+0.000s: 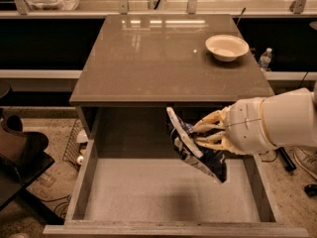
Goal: Place blue chip bag into top drawer
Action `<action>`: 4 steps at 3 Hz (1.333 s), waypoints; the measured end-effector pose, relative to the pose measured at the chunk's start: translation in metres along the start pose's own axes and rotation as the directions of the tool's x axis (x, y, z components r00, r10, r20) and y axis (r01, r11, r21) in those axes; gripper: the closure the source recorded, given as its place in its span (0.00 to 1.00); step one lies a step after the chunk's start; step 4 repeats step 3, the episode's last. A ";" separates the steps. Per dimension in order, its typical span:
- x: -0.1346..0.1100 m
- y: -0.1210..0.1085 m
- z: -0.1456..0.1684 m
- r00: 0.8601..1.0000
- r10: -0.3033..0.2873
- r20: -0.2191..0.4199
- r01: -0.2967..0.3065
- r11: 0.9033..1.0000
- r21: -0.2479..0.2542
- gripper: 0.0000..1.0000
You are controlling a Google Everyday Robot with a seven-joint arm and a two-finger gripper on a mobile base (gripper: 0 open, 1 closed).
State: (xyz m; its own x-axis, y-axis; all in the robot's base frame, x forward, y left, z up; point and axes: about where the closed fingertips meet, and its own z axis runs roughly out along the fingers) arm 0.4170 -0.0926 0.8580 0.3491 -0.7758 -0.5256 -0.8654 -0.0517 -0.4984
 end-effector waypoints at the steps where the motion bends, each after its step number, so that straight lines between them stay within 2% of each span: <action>1: -0.003 0.000 0.000 1.000 -0.007 -0.003 0.007 1.000 0.000 0.52; 2: -0.006 -0.001 -0.001 1.000 -0.013 -0.006 0.013 1.000 -0.001 0.20; 3: -0.008 -0.001 -0.001 1.000 -0.017 -0.007 0.017 1.000 -0.001 0.00; 4: -0.008 -0.001 -0.001 1.000 -0.017 -0.007 0.017 1.000 -0.001 0.00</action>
Offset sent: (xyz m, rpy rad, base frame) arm -0.0005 0.0015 0.0015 -0.0033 -0.0031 0.0021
